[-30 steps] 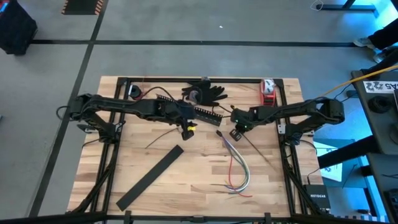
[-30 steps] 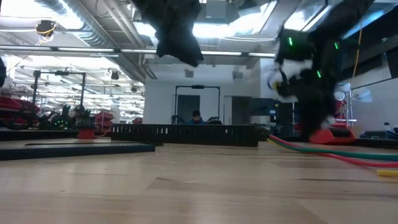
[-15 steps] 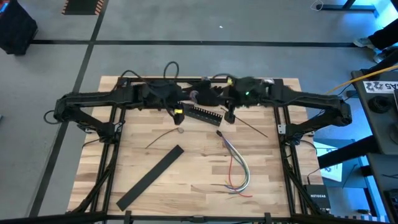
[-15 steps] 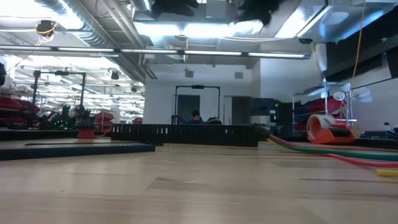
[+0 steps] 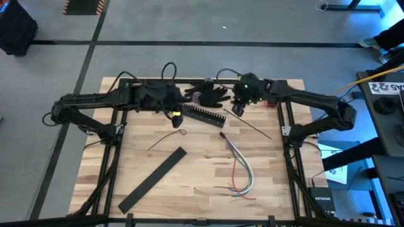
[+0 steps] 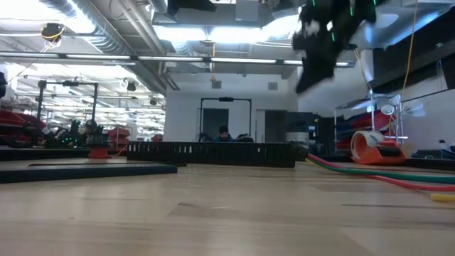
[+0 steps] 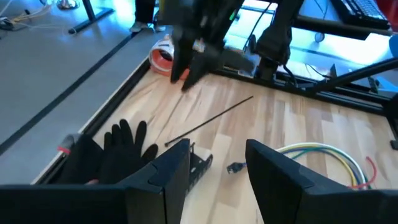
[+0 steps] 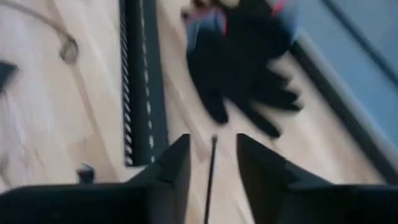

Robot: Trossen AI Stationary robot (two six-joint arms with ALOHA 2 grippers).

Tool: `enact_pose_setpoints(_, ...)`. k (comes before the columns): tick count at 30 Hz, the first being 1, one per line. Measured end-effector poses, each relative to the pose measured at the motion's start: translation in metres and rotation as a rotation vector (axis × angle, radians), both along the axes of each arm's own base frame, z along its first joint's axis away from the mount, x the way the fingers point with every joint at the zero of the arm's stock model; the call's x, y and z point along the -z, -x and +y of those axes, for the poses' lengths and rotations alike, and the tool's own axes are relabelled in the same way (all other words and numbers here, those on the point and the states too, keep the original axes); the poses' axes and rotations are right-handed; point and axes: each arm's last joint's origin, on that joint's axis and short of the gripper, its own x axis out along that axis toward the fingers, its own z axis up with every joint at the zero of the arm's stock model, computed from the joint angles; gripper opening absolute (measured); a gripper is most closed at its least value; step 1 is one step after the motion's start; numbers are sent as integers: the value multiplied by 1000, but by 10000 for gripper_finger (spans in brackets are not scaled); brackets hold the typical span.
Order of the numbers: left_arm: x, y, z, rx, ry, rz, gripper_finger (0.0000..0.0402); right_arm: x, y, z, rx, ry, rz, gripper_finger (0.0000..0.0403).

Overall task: Ziptie cables
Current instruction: Prepare the black zip tie

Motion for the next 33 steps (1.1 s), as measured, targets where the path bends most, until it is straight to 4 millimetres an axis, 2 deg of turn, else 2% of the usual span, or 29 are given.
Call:
enact_pose_setpoints(5,1,0,-1,1,15,8,150,80,19,-4,5,19,-31,175)
enact_pose_setpoints(8,1,0,-1,2,20,7,150,112,29,2,6,30,-103,180)
enact_pose_setpoints(11,1,0,-1,1,22,8,150,135,35,6,24,30,-142,181)
enact_pose_setpoints(18,2,1,-1,-1,26,13,150,159,24,-1,3,67,-185,181)
enact_pose_setpoints(25,1,0,0,-6,30,1,150,186,15,-7,5,94,-146,172)
enact_pose_setpoints(28,1,0,0,-7,32,2,150,193,10,-10,3,88,-142,141)
enact_pose_setpoints(33,1,0,0,-14,45,-3,150,199,8,-11,2,90,-127,58)
